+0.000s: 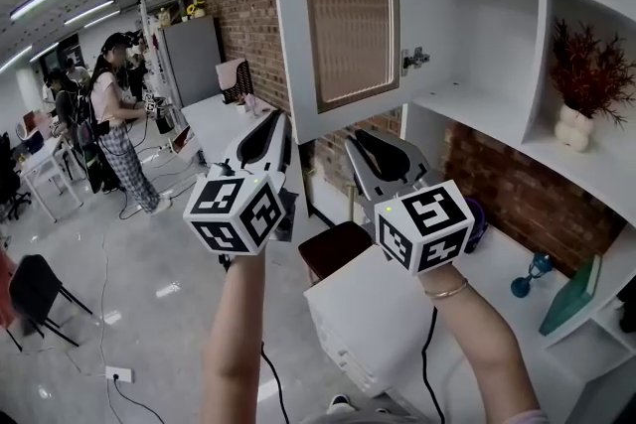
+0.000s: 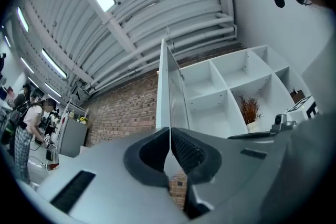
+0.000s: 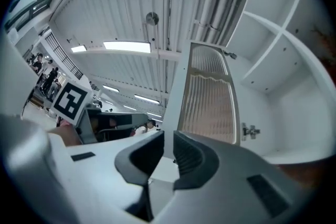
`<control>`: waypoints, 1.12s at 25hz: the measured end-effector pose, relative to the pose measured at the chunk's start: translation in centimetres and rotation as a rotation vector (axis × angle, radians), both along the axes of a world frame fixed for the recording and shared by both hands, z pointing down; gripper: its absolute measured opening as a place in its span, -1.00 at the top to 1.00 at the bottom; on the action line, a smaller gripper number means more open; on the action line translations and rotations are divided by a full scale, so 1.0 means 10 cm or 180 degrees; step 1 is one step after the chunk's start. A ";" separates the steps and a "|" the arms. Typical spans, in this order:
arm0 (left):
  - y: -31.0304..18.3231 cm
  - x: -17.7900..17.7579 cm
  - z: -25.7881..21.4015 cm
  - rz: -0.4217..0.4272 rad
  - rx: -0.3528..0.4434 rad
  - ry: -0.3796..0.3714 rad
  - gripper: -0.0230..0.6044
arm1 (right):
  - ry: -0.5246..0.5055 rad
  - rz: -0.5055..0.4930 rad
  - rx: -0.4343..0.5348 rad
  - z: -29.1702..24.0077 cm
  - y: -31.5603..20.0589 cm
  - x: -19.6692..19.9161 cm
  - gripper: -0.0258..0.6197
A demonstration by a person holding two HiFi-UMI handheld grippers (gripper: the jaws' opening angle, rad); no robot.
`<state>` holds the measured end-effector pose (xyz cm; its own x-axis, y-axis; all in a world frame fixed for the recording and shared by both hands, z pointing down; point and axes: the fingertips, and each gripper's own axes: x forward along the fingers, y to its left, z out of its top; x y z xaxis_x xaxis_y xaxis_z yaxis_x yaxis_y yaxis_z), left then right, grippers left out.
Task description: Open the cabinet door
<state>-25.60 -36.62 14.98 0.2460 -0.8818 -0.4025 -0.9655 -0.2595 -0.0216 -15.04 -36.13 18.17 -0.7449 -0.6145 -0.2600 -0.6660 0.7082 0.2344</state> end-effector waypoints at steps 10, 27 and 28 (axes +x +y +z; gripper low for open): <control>0.10 0.32 0.69 0.0016 -0.0325 -0.0193 0.92 | 0.0029 0.0100 -0.0301 0.48 0.10 0.46 0.79; 0.30 0.94 1.93 0.0248 -0.0958 -0.0176 0.92 | -0.0280 0.0488 -0.0992 1.47 0.32 1.50 0.79; 0.30 0.97 1.98 0.0263 -0.0991 -0.0168 0.92 | -0.0307 0.0528 -0.1021 1.50 0.32 1.57 0.79</control>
